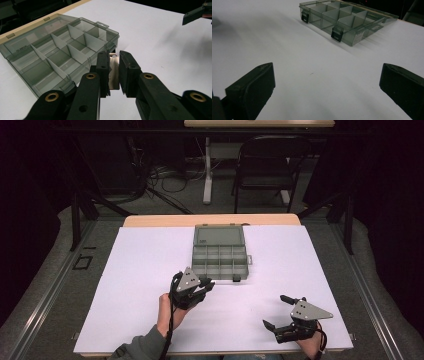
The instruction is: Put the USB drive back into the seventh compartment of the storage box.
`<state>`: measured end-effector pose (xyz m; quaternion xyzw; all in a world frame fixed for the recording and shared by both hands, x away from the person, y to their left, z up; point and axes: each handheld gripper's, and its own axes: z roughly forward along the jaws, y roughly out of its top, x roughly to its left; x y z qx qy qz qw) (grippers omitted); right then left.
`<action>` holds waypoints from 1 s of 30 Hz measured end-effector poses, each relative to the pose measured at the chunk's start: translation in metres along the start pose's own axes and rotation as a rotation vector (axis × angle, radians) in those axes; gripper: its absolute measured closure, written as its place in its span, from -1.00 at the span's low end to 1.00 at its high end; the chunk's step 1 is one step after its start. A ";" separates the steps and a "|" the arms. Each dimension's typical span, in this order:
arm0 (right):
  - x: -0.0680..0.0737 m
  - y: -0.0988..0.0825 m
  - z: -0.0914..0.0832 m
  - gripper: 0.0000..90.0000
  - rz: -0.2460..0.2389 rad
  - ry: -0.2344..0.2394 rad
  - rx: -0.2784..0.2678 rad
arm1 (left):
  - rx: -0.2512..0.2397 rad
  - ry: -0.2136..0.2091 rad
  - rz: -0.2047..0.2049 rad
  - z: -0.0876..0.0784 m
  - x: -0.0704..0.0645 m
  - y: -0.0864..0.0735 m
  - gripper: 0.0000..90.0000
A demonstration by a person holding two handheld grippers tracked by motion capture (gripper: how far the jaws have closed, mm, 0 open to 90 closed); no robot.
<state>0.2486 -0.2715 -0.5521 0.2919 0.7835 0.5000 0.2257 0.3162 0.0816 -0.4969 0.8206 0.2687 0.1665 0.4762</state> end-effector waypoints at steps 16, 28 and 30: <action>0.000 0.000 0.000 -1.00 0.003 0.001 -0.001 | -0.016 0.014 0.011 0.013 0.005 0.018 0.74; 0.000 0.000 0.001 -1.00 0.001 0.002 0.000 | -0.030 0.023 0.006 0.021 0.009 0.027 0.74; 0.000 0.000 0.000 -1.00 0.001 0.002 0.001 | -0.034 0.023 0.005 0.023 0.009 0.028 0.74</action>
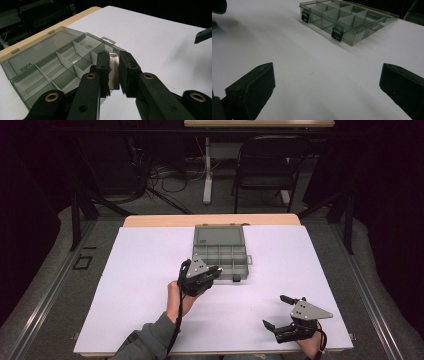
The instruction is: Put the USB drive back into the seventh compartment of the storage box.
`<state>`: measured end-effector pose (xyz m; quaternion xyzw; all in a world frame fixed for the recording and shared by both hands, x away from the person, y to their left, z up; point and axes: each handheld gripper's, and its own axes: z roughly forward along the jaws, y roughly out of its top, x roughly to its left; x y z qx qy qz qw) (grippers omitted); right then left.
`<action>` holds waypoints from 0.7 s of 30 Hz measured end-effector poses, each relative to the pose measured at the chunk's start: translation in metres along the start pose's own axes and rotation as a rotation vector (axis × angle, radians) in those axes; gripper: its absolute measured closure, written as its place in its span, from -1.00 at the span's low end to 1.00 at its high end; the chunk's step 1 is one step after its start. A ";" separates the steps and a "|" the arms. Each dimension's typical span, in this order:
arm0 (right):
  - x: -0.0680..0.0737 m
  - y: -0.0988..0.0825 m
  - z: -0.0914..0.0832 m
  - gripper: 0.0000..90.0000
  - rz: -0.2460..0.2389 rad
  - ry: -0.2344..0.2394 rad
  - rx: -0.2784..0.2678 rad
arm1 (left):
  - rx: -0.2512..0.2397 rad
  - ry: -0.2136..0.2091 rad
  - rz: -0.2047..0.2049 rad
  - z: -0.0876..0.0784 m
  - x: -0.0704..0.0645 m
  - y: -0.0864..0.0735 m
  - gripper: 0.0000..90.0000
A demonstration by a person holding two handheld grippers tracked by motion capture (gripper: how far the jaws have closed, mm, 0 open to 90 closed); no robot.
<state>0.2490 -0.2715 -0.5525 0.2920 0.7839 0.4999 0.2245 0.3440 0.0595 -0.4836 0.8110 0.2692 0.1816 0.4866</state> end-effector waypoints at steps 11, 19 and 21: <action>0.000 0.000 0.000 -1.00 0.000 -0.001 0.001 | -0.016 0.000 -0.008 0.011 0.001 0.009 0.74; 0.000 0.000 0.000 -1.00 0.001 0.000 -0.001 | -0.021 0.002 -0.014 0.017 0.003 0.013 0.74; 0.000 0.000 0.000 -1.00 0.000 0.000 -0.001 | -0.019 0.005 -0.015 0.018 0.004 0.013 0.74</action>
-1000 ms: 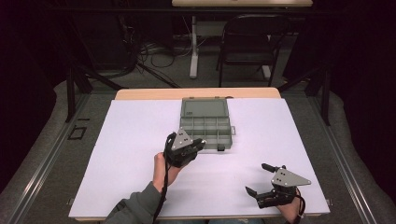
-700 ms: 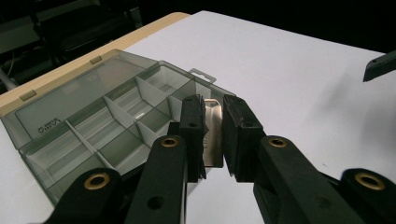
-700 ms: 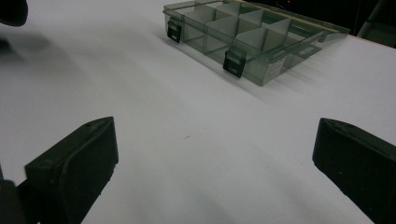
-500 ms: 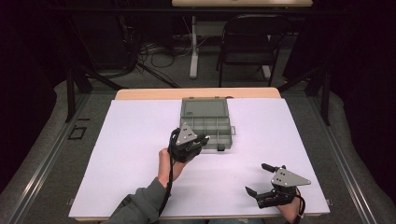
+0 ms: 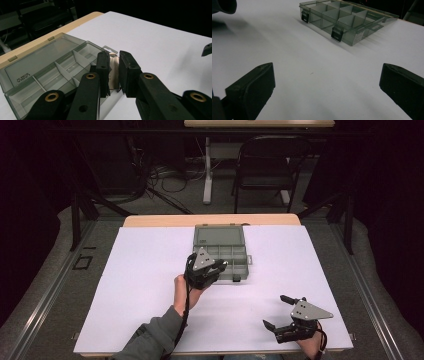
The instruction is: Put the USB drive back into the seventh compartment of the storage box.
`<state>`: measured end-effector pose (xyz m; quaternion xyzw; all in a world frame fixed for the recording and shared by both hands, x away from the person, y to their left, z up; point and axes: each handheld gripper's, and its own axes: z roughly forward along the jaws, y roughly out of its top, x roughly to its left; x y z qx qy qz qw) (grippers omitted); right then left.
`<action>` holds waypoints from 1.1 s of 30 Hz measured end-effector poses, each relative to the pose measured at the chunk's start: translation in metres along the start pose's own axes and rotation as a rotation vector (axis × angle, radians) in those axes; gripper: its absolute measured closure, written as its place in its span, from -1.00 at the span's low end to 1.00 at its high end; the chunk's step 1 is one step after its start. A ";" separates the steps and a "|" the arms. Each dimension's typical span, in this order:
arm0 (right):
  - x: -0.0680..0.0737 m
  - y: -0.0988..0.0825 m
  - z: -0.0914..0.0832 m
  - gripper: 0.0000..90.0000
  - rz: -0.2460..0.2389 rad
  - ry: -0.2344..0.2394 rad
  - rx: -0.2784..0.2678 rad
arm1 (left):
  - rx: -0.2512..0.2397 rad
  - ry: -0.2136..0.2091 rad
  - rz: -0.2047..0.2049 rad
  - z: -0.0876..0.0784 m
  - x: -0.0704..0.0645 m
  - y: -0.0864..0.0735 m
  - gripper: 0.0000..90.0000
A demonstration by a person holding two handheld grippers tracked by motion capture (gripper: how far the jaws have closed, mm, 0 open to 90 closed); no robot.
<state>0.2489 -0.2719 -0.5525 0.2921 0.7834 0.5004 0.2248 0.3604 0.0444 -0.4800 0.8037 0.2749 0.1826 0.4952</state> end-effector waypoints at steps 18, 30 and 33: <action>0.000 0.000 0.000 -1.00 0.001 0.000 0.001 | -0.019 0.003 -0.033 0.012 0.010 0.004 0.74; 0.000 0.000 0.000 -1.00 0.001 0.001 0.003 | -0.012 0.003 -0.059 0.022 0.016 0.003 0.74; 0.000 0.000 0.000 -1.00 0.004 0.000 0.003 | -0.006 0.003 -0.063 0.025 0.017 0.002 0.74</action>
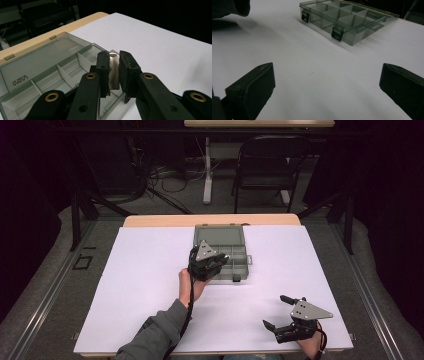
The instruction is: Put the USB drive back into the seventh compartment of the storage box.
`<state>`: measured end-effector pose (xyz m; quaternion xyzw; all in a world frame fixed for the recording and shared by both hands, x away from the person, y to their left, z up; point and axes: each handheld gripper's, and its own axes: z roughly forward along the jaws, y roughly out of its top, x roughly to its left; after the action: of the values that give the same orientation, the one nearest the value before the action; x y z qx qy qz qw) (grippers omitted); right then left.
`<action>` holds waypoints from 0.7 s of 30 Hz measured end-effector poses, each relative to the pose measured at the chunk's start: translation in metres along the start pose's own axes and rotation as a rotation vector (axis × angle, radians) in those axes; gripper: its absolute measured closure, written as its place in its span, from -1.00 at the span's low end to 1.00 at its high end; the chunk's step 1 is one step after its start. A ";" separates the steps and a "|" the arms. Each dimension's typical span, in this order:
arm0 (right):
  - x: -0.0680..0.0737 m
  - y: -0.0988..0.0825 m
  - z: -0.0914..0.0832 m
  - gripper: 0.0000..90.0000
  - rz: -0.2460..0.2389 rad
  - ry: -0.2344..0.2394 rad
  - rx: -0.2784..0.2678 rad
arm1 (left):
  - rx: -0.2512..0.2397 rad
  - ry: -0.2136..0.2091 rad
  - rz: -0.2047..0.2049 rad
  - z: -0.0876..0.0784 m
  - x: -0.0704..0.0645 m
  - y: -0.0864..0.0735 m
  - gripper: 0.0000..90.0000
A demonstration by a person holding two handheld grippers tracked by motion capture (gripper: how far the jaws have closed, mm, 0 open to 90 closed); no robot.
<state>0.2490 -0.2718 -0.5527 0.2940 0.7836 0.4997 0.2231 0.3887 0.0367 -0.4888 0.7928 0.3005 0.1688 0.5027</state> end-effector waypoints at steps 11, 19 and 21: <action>0.000 0.000 0.000 -1.00 -0.002 0.002 0.002 | 0.009 0.008 -0.011 0.010 0.002 -0.001 0.74; 0.000 0.000 0.001 -1.00 0.000 0.001 0.000 | 0.016 0.005 -0.029 0.015 0.003 -0.002 0.74; 0.000 0.000 0.001 -1.00 0.002 0.000 0.000 | 0.021 0.006 -0.030 0.017 0.003 -0.002 0.74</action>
<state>0.2494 -0.2717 -0.5533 0.2947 0.7835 0.4999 0.2224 0.4000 0.0281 -0.4985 0.7928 0.3156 0.1606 0.4960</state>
